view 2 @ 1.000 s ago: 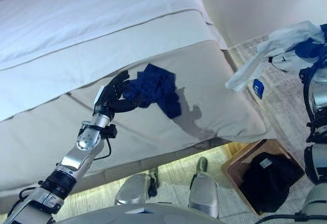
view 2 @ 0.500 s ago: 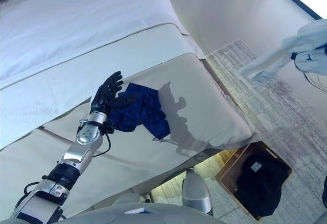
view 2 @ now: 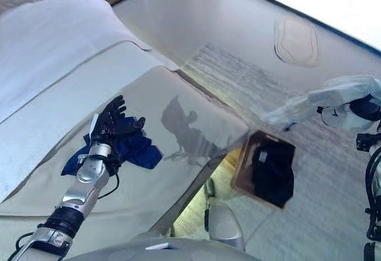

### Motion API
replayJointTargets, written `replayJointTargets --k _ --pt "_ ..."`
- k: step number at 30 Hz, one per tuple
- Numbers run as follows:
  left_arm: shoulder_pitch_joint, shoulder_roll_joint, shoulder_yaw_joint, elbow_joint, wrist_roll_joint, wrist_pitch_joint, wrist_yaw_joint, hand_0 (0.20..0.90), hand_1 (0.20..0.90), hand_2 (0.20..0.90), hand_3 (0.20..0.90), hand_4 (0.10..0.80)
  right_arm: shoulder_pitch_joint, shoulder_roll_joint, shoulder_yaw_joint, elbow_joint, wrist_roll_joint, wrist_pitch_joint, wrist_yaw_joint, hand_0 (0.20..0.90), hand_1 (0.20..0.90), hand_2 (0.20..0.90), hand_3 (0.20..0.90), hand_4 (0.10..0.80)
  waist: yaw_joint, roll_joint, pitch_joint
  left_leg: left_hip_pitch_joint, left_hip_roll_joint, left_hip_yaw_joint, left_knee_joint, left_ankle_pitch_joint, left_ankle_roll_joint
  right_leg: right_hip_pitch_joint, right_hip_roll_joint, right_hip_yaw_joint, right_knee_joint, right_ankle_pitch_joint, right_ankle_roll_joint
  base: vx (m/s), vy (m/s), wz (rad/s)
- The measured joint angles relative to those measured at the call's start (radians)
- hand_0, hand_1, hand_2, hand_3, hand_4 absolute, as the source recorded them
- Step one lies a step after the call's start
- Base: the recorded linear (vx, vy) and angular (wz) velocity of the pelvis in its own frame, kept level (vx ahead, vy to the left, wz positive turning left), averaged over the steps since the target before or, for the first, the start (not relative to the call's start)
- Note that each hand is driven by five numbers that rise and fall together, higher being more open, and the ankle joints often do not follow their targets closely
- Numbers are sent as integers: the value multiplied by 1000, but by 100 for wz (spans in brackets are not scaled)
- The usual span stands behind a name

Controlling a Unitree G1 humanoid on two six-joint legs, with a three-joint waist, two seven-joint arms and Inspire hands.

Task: Pick up the clothes from the bed and place them into the basket

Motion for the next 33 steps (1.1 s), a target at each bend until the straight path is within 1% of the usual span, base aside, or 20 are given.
replayJointTargets --k 1,2,3,5,6,7,10,12,14,19,23,27,31,33 --pt "1 -4 7 11 -1 0 12 900 900 900 900 800 -5 16 0 -1 0 -13 -13 300 300 300 200 100 5 16 -3 -2 22 1 10 -1 -1 23 29 17 -58 44 -11 -48 -102 -21" --pt "-1 -2 14 11 -1 -1 18 900 900 900 900 800 -7 18 1 -4 -1 -28 -20 300 300 300 200 100 4 22 -1 -5 30 0 21 0 -2 47 45 19 -110 70 -33 -56 -91 -35" --pt "-3 -8 22 10 -1 -1 32 900 900 900 900 800 -23 18 4 -4 -1 -31 -25 300 300 300 200 100 8 29 -3 -9 37 0 21 -1 -2 62 58 29 -152 98 -37 -41 -90 -25" --pt "-6 -34 30 9 0 -1 47 900 900 900 900 800 -43 18 9 -5 -1 -33 -47 300 300 300 200 100 7 40 -8 -14 41 -25 6 -4 -4 79 70 35 -198 120 -35 -16 -84 -15" --pt "-6 -46 30 9 1 -1 47 900 900 900 900 800 -44 18 9 -5 -2 -43 -65 300 300 300 200 100 6 46 -11 -5 44 -32 -6 -4 -10 90 77 34 -216 124 -29 -12 -74 1" --pt "-4 -55 30 9 1 0 47 900 900 900 900 800 -43 18 8 -6 -2 -51 -80 300 300 300 200 100 2 49 -11 3 45 -33 -15 4 -22 103 81 32 -237 132 -22 -8 -62 4" --pt "7 -67 30 9 4 0 46 900 900 900 900 800 -38 18 3 -19 -1 -62 -135 300 300 300 200 100 -10 54 -14 15 45 -42 -30 13 -35 122 82 23 -259 143 -23 -2 -54 7" --pt "12 -67 30 9 4 0 46 900 900 900 900 800 -27 18 -14 -25 0 -70 -140 300 300 300 200 100 -12 60 -17 18 44 -44 -36 19 -43 124 81 22 -259 143 -23 0 -60 6" --pt "17 -67 30 10 4 0 45 900 900 900 900 800 -12 18 -17 -35 1 -70 -136 300 300 300 200 100 -13 68 -22 25 43 -44 -36 19 -43 130 80 21 -259 144 -23 1 -70 1" --pt "19 -67 30 9 14 0 27 900 900 900 900 800 17 25 -12 -36 -3 -68 -55 300 300 300 200 100 -14 92 -37 39 43 -43 -47 20 -42 137 84 22 -259 144 -23 -11 -68 0" --pt "23 -67 31 9 23 0 19 900 900 900 900 800 31 66 -1 -35 -24 -52 3 300 300 300 200 100 -15 93 -38 47 43 -41 -48 20 -43 138 88 26 -259 144 -23 -15 -60 -4" --pt "23 -67 31 9 45 4 9 900 900 900 900 800 40 102 33 -35 -31 -32 27 300 300 300 200 100 -26 93 -38 49 44 -40 -48 20 -43 138 90 29 -259 144 -23 -10 -49 -3" --pt "23 -67 30 9 49 11 -1 900 900 900 900 800 44 136 41 -30 -51 -16 43 300 300 300 200 100 -34 92 -38 51 45 -37 -49 21 -43 138 91 33 -259 144 -23 -29 -68 -5" --pt "23 -67 30 9 50 11 -1 900 900 900 900 800 45 141 76 -23 -52 -7 43 300 300 300 200 100 -35 92 -38 55 45 -26 -49 21 -43 137 92 45 -259 144 -23 -44 -72 -13"
